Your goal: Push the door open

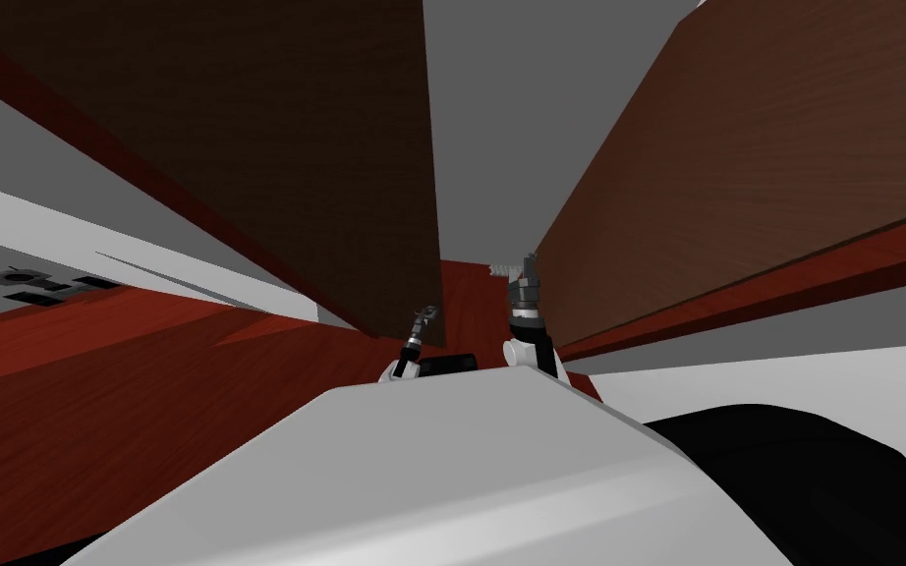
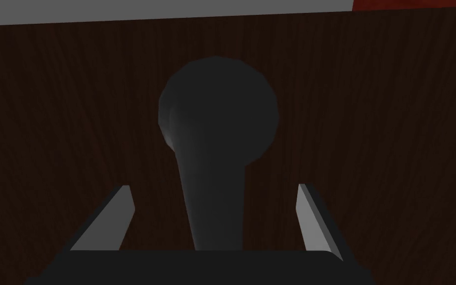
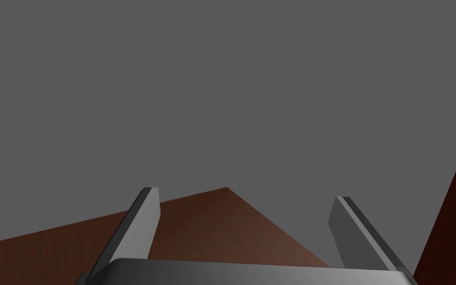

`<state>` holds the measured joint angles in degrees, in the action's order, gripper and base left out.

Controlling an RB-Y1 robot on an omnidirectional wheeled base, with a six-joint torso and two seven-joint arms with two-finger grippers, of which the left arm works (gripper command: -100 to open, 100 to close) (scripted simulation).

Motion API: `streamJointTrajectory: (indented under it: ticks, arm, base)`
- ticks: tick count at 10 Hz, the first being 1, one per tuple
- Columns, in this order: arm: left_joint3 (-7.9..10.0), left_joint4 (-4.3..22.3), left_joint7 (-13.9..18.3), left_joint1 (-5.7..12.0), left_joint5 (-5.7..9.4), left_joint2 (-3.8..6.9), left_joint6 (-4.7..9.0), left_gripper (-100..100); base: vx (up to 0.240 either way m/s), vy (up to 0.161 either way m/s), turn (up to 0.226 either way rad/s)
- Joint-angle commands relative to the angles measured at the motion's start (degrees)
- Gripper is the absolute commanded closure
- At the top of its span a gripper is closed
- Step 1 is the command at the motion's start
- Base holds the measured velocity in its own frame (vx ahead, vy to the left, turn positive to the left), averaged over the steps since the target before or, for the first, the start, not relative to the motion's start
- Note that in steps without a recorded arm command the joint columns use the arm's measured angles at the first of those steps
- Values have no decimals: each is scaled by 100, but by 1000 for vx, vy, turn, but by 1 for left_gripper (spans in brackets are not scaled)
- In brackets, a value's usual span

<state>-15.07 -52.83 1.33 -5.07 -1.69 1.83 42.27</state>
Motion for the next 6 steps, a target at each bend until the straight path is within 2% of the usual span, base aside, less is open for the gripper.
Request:
streamJointTrajectory:
  ticks: [1,2,6]
  arm:
    - [0,0,0,0,0,0,0,-100]
    - [0,0,0,0,0,0,0,100]
    - [0,0,0,0,0,0,0,100]
  base:
    - [92,-23,0]
    - [-14,3,4]
    - [-11,6,-8]
